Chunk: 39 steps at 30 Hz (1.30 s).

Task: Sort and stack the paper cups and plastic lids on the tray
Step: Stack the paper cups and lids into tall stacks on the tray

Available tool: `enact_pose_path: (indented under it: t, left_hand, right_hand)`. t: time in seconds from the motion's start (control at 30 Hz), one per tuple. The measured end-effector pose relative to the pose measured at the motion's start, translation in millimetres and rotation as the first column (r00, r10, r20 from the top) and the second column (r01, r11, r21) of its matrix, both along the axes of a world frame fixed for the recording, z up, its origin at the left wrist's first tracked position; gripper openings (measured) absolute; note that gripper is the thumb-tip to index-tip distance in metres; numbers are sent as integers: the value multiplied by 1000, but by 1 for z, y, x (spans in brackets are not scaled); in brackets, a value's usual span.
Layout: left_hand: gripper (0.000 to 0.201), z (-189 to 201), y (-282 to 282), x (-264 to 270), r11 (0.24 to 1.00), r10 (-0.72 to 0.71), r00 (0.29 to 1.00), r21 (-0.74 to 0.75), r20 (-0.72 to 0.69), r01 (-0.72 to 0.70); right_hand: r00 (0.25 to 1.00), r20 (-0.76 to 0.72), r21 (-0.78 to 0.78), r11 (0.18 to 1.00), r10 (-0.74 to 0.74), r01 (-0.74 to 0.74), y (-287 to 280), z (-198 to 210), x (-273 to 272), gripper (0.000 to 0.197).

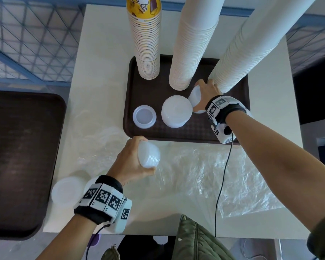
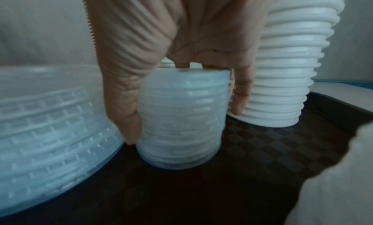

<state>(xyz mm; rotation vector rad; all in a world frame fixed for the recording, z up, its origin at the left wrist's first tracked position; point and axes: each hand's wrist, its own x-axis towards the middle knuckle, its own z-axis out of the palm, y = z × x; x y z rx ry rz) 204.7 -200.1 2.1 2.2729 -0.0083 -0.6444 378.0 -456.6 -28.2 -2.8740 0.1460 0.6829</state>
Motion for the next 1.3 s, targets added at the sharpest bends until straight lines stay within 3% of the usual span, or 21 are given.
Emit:
enact_pose_path:
  t: [0.77, 1.0, 1.17, 1.3]
  left_hand:
    - [78, 2, 3, -9, 999, -30, 1000, 42, -8, 31]
    - [76, 7, -3, -6, 999, -42, 999, 30, 5, 42]
    - [76, 20, -23, 11, 996, -90, 994, 6, 59, 90]
    - [79, 35, -57, 42, 993, -119, 985, 5, 126, 119]
  right_hand:
    - [998, 18, -61, 996, -66, 67, -5, -5, -11, 84]
    - [999, 34, -51, 998, -26, 28, -2, 18, -15, 114]
    - [982, 183, 98, 995, -36, 18, -12, 79, -47, 113]
    - [908, 411, 317, 947, -86, -54, -25, 93, -115, 83]
